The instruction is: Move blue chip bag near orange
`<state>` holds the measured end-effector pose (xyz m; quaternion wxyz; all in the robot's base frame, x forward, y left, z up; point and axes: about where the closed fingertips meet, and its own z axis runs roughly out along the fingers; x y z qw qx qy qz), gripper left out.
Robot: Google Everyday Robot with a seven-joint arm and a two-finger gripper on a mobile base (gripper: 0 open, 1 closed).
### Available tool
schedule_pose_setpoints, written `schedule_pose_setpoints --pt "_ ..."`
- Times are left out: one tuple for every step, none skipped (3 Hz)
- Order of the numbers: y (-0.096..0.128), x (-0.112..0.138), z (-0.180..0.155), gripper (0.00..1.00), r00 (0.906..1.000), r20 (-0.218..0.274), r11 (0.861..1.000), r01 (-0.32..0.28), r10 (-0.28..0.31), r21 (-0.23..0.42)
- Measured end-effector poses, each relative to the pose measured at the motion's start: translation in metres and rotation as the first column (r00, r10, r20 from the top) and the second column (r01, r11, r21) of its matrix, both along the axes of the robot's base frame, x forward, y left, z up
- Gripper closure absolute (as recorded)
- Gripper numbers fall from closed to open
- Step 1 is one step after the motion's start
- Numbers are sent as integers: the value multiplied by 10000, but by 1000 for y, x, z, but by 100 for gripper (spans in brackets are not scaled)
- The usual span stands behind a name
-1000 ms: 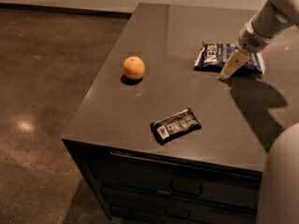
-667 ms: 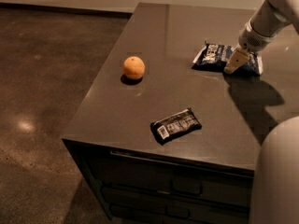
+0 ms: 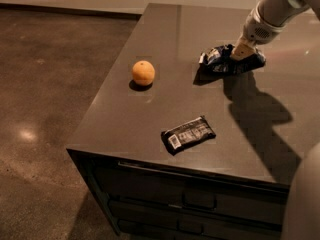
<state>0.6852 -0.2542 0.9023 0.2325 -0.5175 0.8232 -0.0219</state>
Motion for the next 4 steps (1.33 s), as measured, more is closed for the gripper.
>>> schedule_pose_setpoints --pt "48 -7 13 100 9919 283 9922 -1244 1242 40" --pt "84 -11 11 100 9770 276 9774 -2115 2114 7" --pt "115 -19 5 100 9575 113 9576 -2881 2882 -49" --pt "129 -24 -2 84 9483 8 9482 -3174 3174 -163"
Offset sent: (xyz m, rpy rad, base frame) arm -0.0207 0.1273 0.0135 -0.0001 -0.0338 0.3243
